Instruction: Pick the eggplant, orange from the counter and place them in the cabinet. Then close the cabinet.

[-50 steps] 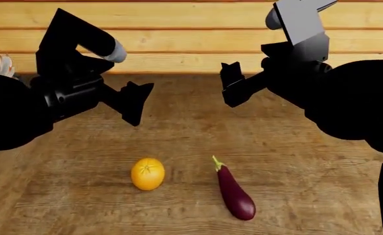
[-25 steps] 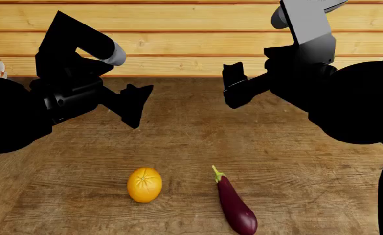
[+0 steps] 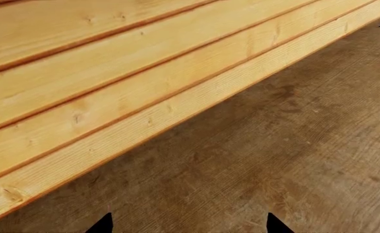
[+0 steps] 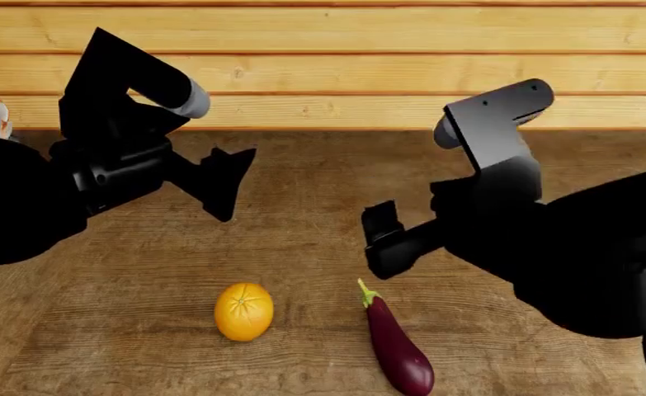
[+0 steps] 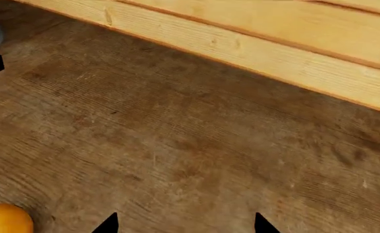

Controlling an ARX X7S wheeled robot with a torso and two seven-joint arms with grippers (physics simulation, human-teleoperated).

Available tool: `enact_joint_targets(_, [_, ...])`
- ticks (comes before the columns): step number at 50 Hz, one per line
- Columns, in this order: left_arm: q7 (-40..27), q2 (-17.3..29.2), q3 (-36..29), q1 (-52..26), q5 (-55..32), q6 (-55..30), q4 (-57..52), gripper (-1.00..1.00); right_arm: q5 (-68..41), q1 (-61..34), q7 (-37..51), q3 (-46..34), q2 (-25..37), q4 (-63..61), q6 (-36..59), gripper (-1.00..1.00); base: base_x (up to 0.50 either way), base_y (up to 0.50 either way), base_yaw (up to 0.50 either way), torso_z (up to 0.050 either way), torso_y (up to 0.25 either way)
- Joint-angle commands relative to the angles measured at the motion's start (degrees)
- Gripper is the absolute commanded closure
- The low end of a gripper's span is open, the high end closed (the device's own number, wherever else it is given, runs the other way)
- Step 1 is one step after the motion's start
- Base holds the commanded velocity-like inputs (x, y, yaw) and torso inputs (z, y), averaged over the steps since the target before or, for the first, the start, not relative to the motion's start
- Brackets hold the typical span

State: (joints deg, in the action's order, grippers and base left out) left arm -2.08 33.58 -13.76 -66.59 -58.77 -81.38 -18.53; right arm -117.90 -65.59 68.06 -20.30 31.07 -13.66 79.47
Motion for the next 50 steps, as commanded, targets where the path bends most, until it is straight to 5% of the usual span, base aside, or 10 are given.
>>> enact_joint_targets(1, [0.04,0.61,-0.57,0.65,-0.22,1.09,-0.04,-1.0,-9.01,6.33,6.84,-3.45,3.11,-4.35,-3.26,-1.0,0.0,0.0,0.0,0.0,0.0])
enact_joint_targets(50, [0.05,1.86,-4.31,1.09,-0.09,4.36,0.45,-1.0,-15.61,17.46,8.27,-6.78,7.86,-16.51,-11.84,-1.0,0.0,0.0,0.0,0.0,0.0])
